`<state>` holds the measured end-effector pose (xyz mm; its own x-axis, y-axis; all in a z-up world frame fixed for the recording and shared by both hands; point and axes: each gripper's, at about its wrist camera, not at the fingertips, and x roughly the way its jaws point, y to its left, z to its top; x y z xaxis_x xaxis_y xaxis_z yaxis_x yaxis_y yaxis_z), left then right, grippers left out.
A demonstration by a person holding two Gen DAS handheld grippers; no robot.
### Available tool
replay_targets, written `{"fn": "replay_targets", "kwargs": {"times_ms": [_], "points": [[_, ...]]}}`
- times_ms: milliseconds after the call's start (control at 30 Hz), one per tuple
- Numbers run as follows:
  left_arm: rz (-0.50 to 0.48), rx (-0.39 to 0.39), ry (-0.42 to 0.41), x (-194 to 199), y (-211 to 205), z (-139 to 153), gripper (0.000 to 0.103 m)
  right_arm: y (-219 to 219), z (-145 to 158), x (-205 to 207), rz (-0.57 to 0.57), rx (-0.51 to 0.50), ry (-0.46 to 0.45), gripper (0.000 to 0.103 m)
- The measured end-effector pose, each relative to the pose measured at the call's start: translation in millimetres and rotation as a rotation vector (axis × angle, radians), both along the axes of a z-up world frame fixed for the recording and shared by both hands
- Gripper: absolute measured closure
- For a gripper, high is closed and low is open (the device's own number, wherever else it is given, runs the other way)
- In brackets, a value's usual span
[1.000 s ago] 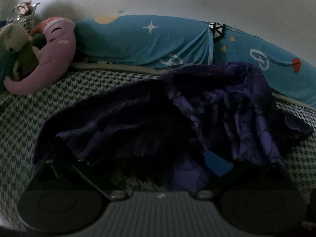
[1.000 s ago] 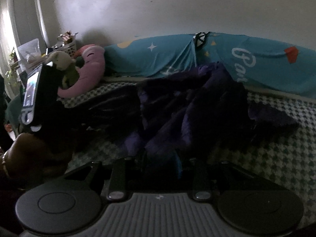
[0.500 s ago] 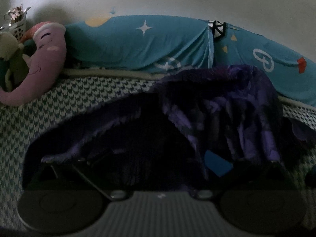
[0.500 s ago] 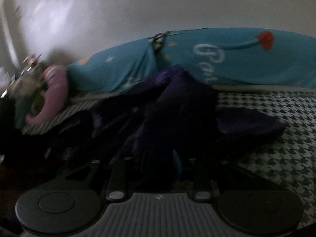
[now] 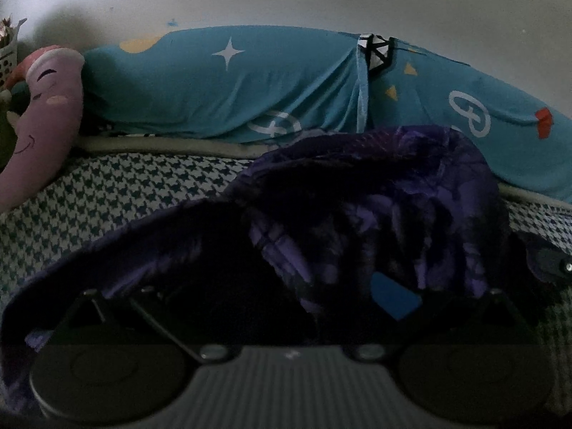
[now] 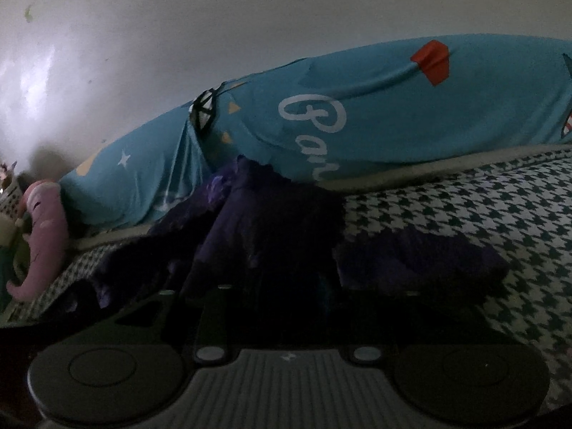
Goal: Fold clothes
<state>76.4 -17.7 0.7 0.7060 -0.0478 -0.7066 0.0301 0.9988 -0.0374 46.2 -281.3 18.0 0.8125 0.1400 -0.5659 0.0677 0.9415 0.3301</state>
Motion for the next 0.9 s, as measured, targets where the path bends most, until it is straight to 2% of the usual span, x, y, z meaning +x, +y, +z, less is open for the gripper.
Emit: {"fn": "replay_targets", "kwargs": {"times_ms": [267,433,500,533,567,733,833,900], "points": [[0.033,0.002,0.042,14.5,7.9,-7.2,0.000,-5.9,-15.2,36.9,-0.057,0.083,-0.009,0.046],[0.040,0.007,0.078,17.9,11.2,-12.2,0.000,-4.2,-24.1,51.8,-0.054,0.130,-0.016,0.044],[0.044,0.009,0.080,18.2,13.1,-12.9,0.000,-0.5,-26.0,55.6,-0.045,0.130,-0.023,0.052],[0.051,0.008,0.083,18.7,14.6,-13.0,0.000,2.5,-26.1,56.6,-0.039,0.120,-0.024,0.073],[0.060,0.005,0.085,19.2,16.4,-13.0,0.000,5.8,-26.0,57.3,-0.034,0.107,-0.024,0.088],[0.104,-0.023,0.089,21.8,26.0,-10.4,0.000,17.4,-12.5,45.9,0.016,0.058,-0.066,0.092],[0.138,-0.003,0.093,24.0,32.6,-9.8,0.000,22.1,1.3,31.8,0.109,0.034,-0.107,0.092],[0.160,0.011,0.095,25.5,37.0,-9.3,0.000,29.9,9.2,18.8,0.197,-0.023,-0.132,0.092]]}}
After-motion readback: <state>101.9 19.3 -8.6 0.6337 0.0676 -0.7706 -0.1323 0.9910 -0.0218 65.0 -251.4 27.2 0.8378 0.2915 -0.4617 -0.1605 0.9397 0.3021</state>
